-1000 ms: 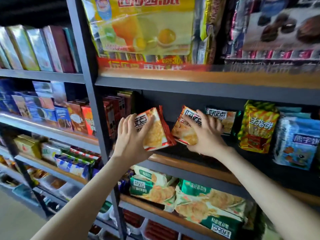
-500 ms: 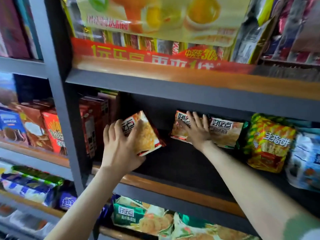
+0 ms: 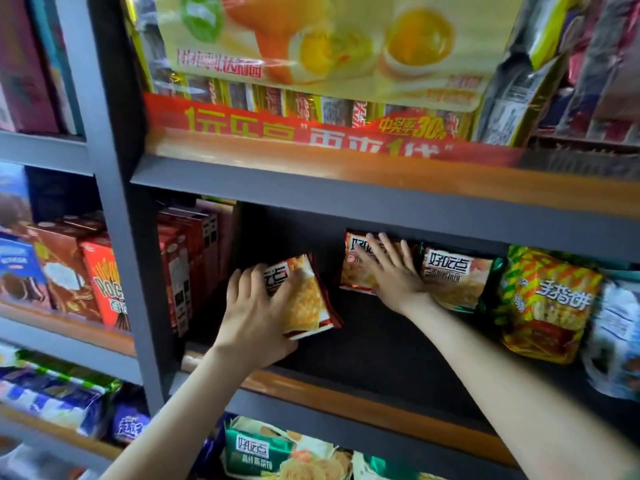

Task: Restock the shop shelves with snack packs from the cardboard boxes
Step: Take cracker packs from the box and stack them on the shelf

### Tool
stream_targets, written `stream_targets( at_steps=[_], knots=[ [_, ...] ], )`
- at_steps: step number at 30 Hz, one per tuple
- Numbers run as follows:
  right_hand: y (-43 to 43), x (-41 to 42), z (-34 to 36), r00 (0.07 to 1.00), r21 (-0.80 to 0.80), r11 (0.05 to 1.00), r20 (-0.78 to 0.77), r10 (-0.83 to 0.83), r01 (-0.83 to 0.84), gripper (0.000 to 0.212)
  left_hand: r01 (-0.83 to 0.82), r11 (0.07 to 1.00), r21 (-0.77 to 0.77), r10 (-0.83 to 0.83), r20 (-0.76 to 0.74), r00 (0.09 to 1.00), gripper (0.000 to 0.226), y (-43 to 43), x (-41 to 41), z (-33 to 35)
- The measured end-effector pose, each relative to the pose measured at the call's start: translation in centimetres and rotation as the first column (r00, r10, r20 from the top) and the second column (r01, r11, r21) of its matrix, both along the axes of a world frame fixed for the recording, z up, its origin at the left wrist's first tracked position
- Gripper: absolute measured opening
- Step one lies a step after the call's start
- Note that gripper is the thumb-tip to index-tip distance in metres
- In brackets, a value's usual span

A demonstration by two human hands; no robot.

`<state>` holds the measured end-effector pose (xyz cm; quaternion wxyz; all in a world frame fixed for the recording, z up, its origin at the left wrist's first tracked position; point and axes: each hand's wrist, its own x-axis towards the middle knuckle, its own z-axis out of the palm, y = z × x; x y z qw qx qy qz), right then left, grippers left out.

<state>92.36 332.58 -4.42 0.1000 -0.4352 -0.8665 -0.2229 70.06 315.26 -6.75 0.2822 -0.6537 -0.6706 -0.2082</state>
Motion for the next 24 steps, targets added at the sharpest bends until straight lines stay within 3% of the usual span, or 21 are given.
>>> stream_targets(
  at_steps=[3,4,6,7,9,11,13,16,18,20,24],
  knots=[
    [-3.8,-0.4,0.8,0.938,-0.157,0.974,-0.329,0.107,-0.166,0.083,0.036,0.999,-0.033,-0.038,-0.079,0.996,0.115,0.8,0.3,0.3],
    [-5.2,-0.7,0.9,0.851,-0.26,0.926,-0.514,0.108,-0.275,0.077,0.054,0.997,-0.059,-0.06,-0.104,0.993,0.117,1.2,0.5,0.3],
    [-7.7,-1.1,1.1,0.621,-0.468,0.708,-0.782,-0.053,-0.528,0.073,0.071,0.991,-0.11,-0.086,-0.137,0.987,0.12,2.1,1.4,0.6],
    [-8.4,-1.1,0.9,0.587,-0.547,0.599,-0.795,-0.153,-0.585,0.08,0.077,0.989,-0.128,-0.095,-0.145,0.985,0.122,2.6,1.9,0.7],
    [-8.5,-0.6,-0.2,0.692,-0.665,0.54,-0.695,-0.194,-0.516,0.105,0.091,0.977,-0.191,-0.123,-0.164,0.979,0.126,3.3,3.3,1.2],
    [-7.5,0.3,-1.5,0.699,-0.623,0.642,-0.691,-0.184,-0.447,0.119,0.052,0.961,-0.271,-0.106,-0.192,0.976,0.129,4.0,4.5,1.5],
    [-6.4,1.2,-2.2,0.628,-0.504,0.765,-0.759,-0.171,-0.401,0.115,0.058,0.949,-0.31,-0.107,-0.143,0.984,0.128,4.6,5.0,1.8],
    [-4.4,2.3,-2.4,0.587,-0.4,0.889,-0.783,-0.207,-0.221,0.105,0.134,0.936,-0.326,-0.147,-0.015,0.989,0.103,5.9,5.0,1.4],
    [-3.0,3.0,-2.5,0.654,-0.364,0.93,-0.714,-0.251,-0.041,0.106,0.117,0.89,-0.44,-0.13,0.001,0.992,0.088,6.5,4.8,1.3],
    [-2.2,3.6,-2.6,0.758,-0.257,0.96,-0.602,-0.251,0.114,0.113,0.134,0.83,-0.542,-0.143,0.027,0.989,0.089,7.0,4.7,1.3],
    [-2.0,3.7,-1.3,0.924,-0.102,0.983,-0.336,-0.181,0.155,0.12,0.181,0.783,-0.595,-0.161,0.087,0.983,0.08,8.1,4.7,0.7]
  ],
)
